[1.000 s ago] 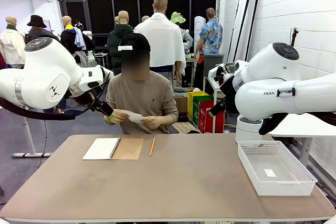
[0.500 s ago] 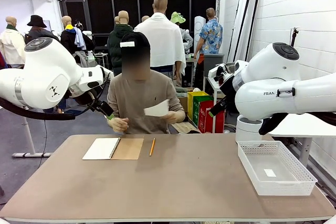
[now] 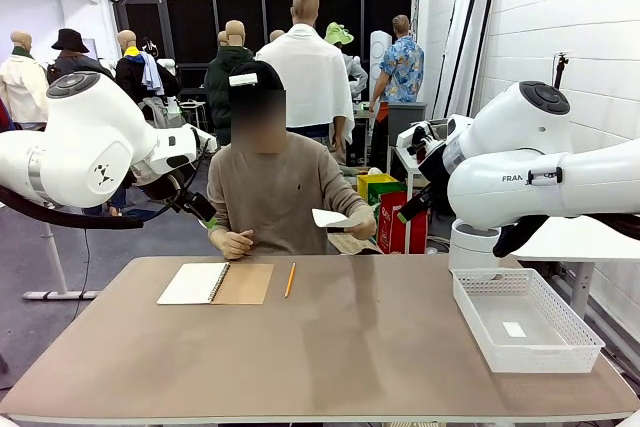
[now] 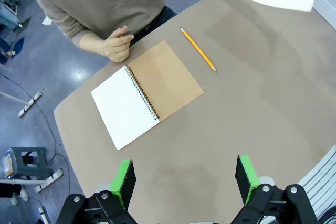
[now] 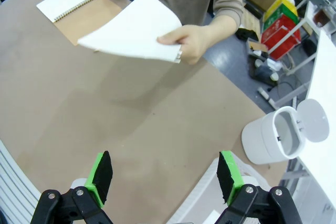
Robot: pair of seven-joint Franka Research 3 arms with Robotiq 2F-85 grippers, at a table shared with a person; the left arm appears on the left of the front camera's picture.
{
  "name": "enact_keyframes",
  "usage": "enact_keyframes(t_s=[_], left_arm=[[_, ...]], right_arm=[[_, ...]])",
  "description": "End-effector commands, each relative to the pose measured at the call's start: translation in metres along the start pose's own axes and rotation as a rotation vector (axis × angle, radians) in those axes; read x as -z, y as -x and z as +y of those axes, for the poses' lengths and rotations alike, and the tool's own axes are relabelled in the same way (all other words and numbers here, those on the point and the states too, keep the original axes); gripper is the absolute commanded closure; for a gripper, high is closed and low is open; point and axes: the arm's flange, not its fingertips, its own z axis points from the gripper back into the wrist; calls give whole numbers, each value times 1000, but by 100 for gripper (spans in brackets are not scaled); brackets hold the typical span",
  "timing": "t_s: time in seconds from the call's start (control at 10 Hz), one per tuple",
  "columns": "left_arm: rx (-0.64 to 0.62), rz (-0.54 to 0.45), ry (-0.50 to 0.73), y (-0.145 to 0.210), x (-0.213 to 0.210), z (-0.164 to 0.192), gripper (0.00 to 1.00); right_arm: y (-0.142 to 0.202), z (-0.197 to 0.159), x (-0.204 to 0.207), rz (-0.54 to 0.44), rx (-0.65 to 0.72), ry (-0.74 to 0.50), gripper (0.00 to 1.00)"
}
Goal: Sort the paper based on its condition.
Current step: If a person hands you a paper, place it in the Organizing basket , and if it's crumpled, put it in the Trash can.
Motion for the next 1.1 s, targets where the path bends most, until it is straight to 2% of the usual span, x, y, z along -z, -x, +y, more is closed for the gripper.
enact_keyframes(t_s=[0.0,0.2,0.3,0.7,1.0], left_arm=[[-1,0,0,0,0,0,0],[-1,0,0,0,0,0,0],[-1,0,0,0,0,0,0],[-1,0,0,0,0,0,0],[-1,0,0,0,0,0,0]], right_arm=[[0,0,0,6,7,0,0],[0,0,0,0,0,0,0],[-5,-3,2,19,51,-41,0],[-16,-33,21,129,375,-212,0],[-8,-60,40,188,589,-293,0]])
